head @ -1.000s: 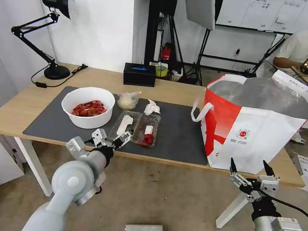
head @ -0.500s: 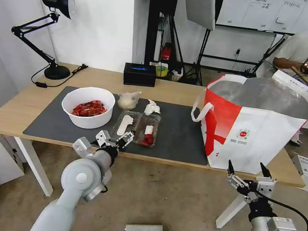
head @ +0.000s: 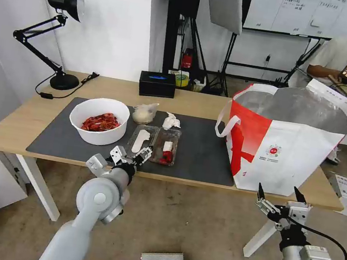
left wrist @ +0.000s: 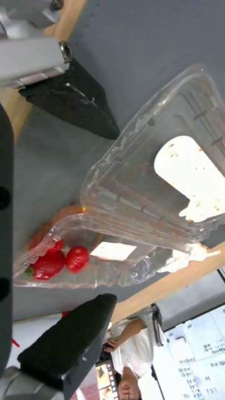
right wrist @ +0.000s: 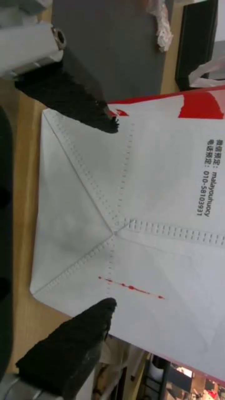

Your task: Pick up the trash from the table and place it into the takeout bag.

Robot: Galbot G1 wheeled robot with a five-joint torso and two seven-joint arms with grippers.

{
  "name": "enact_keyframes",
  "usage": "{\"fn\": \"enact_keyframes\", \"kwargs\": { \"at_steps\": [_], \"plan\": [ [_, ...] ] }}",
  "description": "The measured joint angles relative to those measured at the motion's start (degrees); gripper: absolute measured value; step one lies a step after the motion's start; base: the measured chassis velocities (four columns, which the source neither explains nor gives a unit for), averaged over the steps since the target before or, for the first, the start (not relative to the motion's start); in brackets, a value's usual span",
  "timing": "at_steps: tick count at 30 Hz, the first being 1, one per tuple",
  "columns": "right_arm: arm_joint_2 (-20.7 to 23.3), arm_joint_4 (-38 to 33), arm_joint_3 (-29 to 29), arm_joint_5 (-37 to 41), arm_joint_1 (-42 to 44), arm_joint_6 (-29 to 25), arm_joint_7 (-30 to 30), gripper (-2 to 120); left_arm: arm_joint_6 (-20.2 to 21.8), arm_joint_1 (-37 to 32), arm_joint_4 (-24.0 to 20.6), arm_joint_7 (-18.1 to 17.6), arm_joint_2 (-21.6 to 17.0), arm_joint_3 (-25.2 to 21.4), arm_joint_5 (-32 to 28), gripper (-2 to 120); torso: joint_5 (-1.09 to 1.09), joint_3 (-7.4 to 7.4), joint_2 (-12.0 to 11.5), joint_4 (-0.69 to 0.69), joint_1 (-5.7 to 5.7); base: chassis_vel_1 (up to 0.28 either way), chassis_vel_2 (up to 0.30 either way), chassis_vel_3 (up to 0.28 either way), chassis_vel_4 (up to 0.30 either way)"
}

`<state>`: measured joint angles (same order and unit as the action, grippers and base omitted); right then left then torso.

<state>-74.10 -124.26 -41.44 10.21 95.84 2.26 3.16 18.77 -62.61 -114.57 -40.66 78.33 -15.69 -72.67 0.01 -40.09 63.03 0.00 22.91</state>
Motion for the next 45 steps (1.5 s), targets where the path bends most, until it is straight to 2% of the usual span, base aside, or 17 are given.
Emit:
{"fn": "enact_keyframes", "kwargs": {
  "at_steps": [18, 25, 31, 34, 35, 38, 39, 42, 43, 45],
  "plan": [
    [-0.5, 1.5, 0.5, -0.4, -0.2, -1.1, -0.3, 100, -2.7, -1.6, 0.8, 9.0, -0.1, 0.5, 6.5, 100, -0.02, -0.02, 0.0, 0.00, 0.02, 0.000, 0.000, 0.000, 0.000],
    [-0.6, 2.0, 0.5, -0.5, -0.2, -1.7, -0.5, 100, -4.3, -2.0, 1.1, 13.8, -0.2, 1.1, 11.3, 100, -0.01, -0.02, 0.0, 0.01, 0.02, 0.000, 0.000, 0.000, 0.000],
    [-0.8, 2.2, 0.5, -0.5, -0.2, -2.0, -0.7, 100, -5.9, -2.1, 1.7, 16.3, -0.3, 2.0, 14.3, 100, -0.01, -0.01, 0.0, 0.01, 0.02, 0.000, 0.000, 0.000, 0.000],
    [-1.4, 2.2, 0.4, -0.3, -0.6, -2.0, -0.9, 100, -7.8, -2.1, 2.4, 19.4, -0.3, 2.8, 16.6, 100, -0.01, -0.01, 0.0, 0.00, 0.02, 0.000, 0.000, 0.000, 0.000],
    [-1.4, 2.2, 0.4, -0.3, -0.6, -2.0, -0.9, 100, -7.8, -2.1, 2.4, 19.4, -0.3, 2.8, 16.6, 100, -0.01, -0.01, 0.0, 0.00, 0.02, 0.000, 0.000, 0.000, 0.000],
    [-1.4, 2.0, 0.3, 0.0, -0.8, -2.0, -1.0, 100, -9.5, -2.3, 2.9, 23.9, -0.9, 3.3, 20.5, 100, -0.01, -0.01, 0.0, 0.00, 0.02, 0.000, 0.000, 0.000, 0.000],
    [-1.4, 2.0, 0.3, 0.0, -0.8, -2.0, -1.0, 100, -9.5, -2.3, 2.9, 23.9, -0.9, 3.3, 20.5, 100, -0.01, -0.01, 0.0, 0.00, 0.02, 0.000, 0.000, 0.000, 0.000],
    [-1.6, 2.0, 0.3, 1.1, -0.9, -2.0, -1.1, 100, -11.9, -3.0, 4.4, 29.4, -1.4, 4.3, 27.6, 100, -0.01, -0.01, 0.0, 0.00, 0.02, 0.000, 0.000, 0.000, 0.000],
    [-1.6, 2.0, 0.3, 1.1, -0.9, -2.0, -1.1, 100, -11.9, -3.0, 4.4, 29.4, -1.4, 4.3, 27.6, 100, -0.01, -0.01, 0.0, 0.00, 0.02, 0.000, 0.000, 0.000, 0.000],
    [-1.7, 1.9, 0.3, 1.8, -1.0, -1.8, -1.1, 100, -13.5, -3.5, 5.7, 32.4, -1.5, 4.6, 31.7, 100, -0.01, -0.02, 0.0, 0.00, 0.02, 0.000, 0.000, 0.000, 0.000]
  ]
}}
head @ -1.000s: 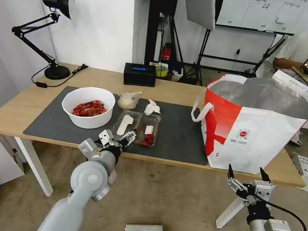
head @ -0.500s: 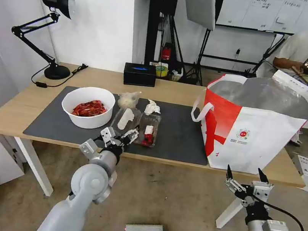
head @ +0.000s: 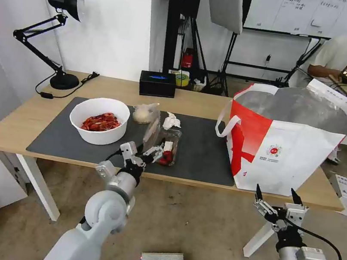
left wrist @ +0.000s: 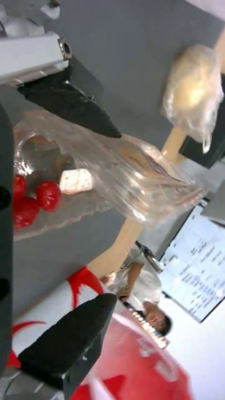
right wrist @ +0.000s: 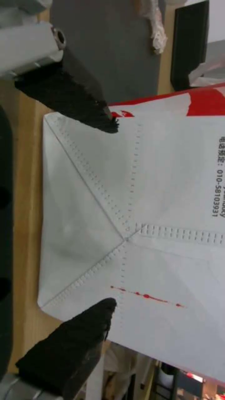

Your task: Pick up the trash from the table and place it into the takeout bag.

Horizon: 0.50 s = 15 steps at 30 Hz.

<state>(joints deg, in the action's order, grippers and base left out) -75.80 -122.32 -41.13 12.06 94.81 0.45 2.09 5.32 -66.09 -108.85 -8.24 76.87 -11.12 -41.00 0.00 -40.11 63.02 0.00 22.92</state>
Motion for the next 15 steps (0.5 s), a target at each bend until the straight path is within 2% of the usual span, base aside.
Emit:
{"fn": "enact_keyframes", "kwargs": {
  "at_steps": [1, 5, 13, 15],
  "plan": [
    [0.0, 0.0, 0.0, 0.0, 0.0, 0.0, 0.0, 100, 0.0, 0.0, 0.0, 0.0, 0.0, 0.0, 0.0, 100, 0.00, 0.00, 0.0, 0.00, 0.00, 0.000, 0.000, 0.000, 0.000],
    [0.0, -0.3, 0.0, 1.4, -0.4, 0.7, 0.0, 100, -3.1, -0.3, 2.6, 5.4, -0.1, 0.3, 7.7, 100, 0.00, 0.01, 0.0, 0.00, 0.00, 0.000, 0.000, 0.000, 0.000],
    [-0.2, -0.4, 0.3, 1.6, -1.2, 1.0, 0.1, 100, -6.5, -0.8, 4.6, 10.2, -0.6, -0.1, 15.2, 100, 0.00, 0.00, 0.0, 0.00, 0.00, 0.000, 0.000, 0.000, 0.000],
    [-0.2, -0.4, 0.4, 1.6, -1.3, 1.1, 0.2, 100, -6.7, -1.0, 4.6, 10.4, -0.6, -0.1, 15.6, 100, 0.00, 0.00, 0.0, 0.01, 0.00, 0.000, 0.000, 0.000, 0.000]
  ]
}}
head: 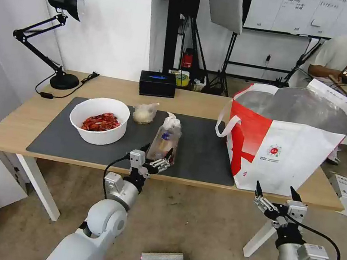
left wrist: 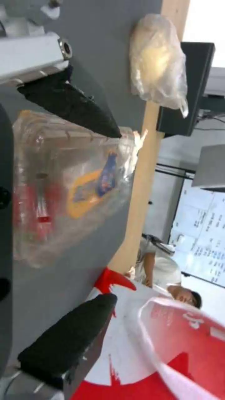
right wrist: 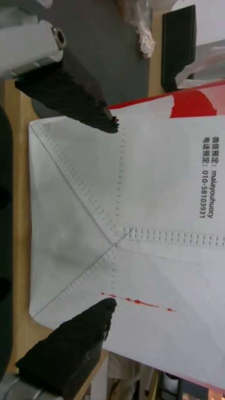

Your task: Pick up the trash from the table and place it into the takeout bag.

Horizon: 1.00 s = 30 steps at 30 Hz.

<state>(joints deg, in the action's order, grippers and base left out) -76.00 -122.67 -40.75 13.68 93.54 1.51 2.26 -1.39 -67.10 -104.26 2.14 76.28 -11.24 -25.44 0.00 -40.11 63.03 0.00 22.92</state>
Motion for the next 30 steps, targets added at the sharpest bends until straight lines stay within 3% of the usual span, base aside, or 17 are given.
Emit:
{"fn": "enact_keyframes", "kwargs": {
  "at_steps": [8, 17, 20, 25, 30],
  "plan": [
    [0.0, -0.3, 1.7, 2.6, -0.6, 0.1, -0.4, 100, 1.0, 1.7, 1.1, -3.9, 0.7, 0.5, 0.8, 97, 0.00, 0.00, 0.0, -0.01, 0.00, 0.000, 0.000, 0.000, 0.000],
    [0.2, 0.0, 8.8, 14.7, -4.5, 2.0, -0.3, 100, 0.7, 4.0, 3.7, -4.5, 0.0, 1.1, 4.8, 60, 0.00, 0.00, 0.0, 0.00, 0.00, 0.000, 0.000, 0.000, 0.000],
    [0.2, 0.0, 9.7, 15.9, -5.0, 2.5, 0.1, 100, 0.9, 4.0, 3.7, -4.5, -0.3, 1.1, 5.3, 54, 0.00, 0.00, 0.0, 0.00, 0.00, 0.000, 0.000, 0.000, 0.000],
    [0.8, 0.5, 14.2, 23.2, -9.5, 4.8, 2.3, 100, 1.8, 4.3, 3.8, -4.2, -1.2, 0.7, 8.5, 30, -0.01, 0.00, 0.0, 0.00, 0.00, 0.000, 0.000, 0.000, 0.000],
    [1.5, 1.1, 15.7, 28.2, -11.8, 6.2, 4.1, 100, 1.8, 4.4, 3.8, -3.2, -2.2, 0.7, 10.0, 15, -0.01, 0.00, 0.0, 0.01, 0.00, 0.000, 0.000, 0.000, 0.000]
  ]
}}
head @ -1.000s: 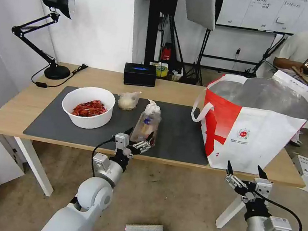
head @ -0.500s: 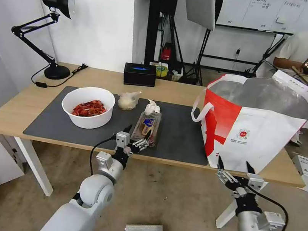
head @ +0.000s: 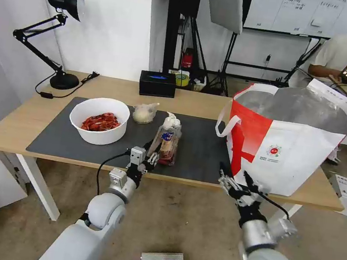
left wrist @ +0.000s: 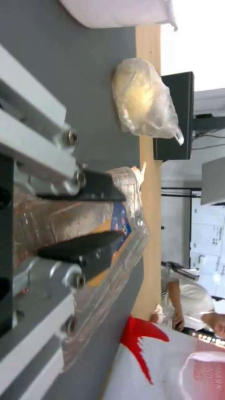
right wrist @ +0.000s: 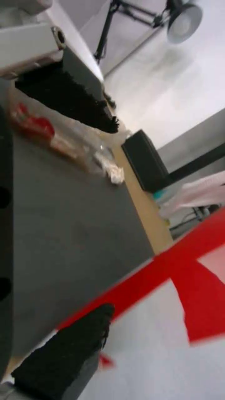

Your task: Pick up the trash from the table and place it into the takeout bag.

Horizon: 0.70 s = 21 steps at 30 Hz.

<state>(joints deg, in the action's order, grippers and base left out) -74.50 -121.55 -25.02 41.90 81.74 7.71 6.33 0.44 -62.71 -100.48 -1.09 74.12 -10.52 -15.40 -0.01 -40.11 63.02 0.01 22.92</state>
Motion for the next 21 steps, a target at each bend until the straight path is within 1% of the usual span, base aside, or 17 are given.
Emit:
{"fn": "enact_keyframes", "kwargs": {
  "at_steps": [2, 3, 4, 5, 11, 14, 16, 19, 21],
  "plan": [
    [0.4, 0.3, 0.3, 2.0, -0.8, 0.5, 0.6, 100, 0.0, 0.3, 0.1, 0.5, -0.4, 0.4, 0.8, 8, 0.00, 0.00, 0.0, -0.02, 0.00, 0.000, 0.000, 0.000, 0.000],
    [0.4, 0.3, 0.3, 2.0, -0.8, 0.5, 0.6, 100, 0.0, 0.3, 0.1, 0.5, -0.4, 0.4, 0.8, 8, 0.00, 0.00, 0.0, -0.02, 0.00, 0.000, 0.000, 0.000, 0.000],
    [0.6, 0.7, 0.6, 3.7, -1.6, 0.7, 1.0, 100, 0.1, 0.5, 0.1, 0.6, -0.8, 0.7, 1.2, 1, 0.00, 0.00, 0.0, -0.01, 0.00, 0.000, 0.000, 0.000, 0.000],
    [0.6, 1.0, 0.8, 4.6, -2.1, 0.9, 1.3, 100, 0.2, 0.6, 0.0, 0.7, -0.9, 1.0, 1.5, 0, 0.01, 0.00, 0.0, -0.01, 0.00, 0.000, 0.000, 0.000, 0.000],
    [0.8, 2.3, 2.1, 8.4, -4.4, 1.3, 2.3, 100, 0.3, 1.3, 0.0, 1.0, -1.1, 2.5, 2.6, 0, 0.01, 0.00, 0.0, -0.02, 0.00, 0.000, 0.000, 0.000, 0.000],
    [0.8, 3.6, 3.4, 11.7, -6.8, 1.8, 3.7, 100, 0.3, 1.8, 0.4, 1.6, -1.1, 3.4, 4.9, 0, 0.00, 0.00, 0.0, -0.02, 0.00, 0.000, 0.000, 0.000, 0.000],
    [0.7, 4.0, 3.8, 12.4, -7.4, 1.9, 4.0, 100, 0.3, 1.8, 0.5, 1.9, -1.1, 3.5, 5.6, 0, 0.00, 0.00, 0.0, -0.02, 0.00, 0.000, 0.000, 0.000, 0.000],
    [0.2, 5.1, 4.7, 14.2, -9.0, 2.1, 4.4, 100, 0.3, 1.9, 1.0, 2.5, -1.2, 3.7, 7.6, 0, 0.00, 0.01, 0.0, -0.01, 0.00, 0.000, 0.000, 0.000, 0.000],
    [-1.0, 6.1, 5.5, 15.6, -10.4, 2.6, 5.0, 100, 0.3, 1.8, 1.3, 2.8, -1.3, 3.6, 8.7, 0, 0.00, 0.00, 0.0, -0.02, 0.00, 0.000, 0.000, 0.000, 0.000]
  ]
}}
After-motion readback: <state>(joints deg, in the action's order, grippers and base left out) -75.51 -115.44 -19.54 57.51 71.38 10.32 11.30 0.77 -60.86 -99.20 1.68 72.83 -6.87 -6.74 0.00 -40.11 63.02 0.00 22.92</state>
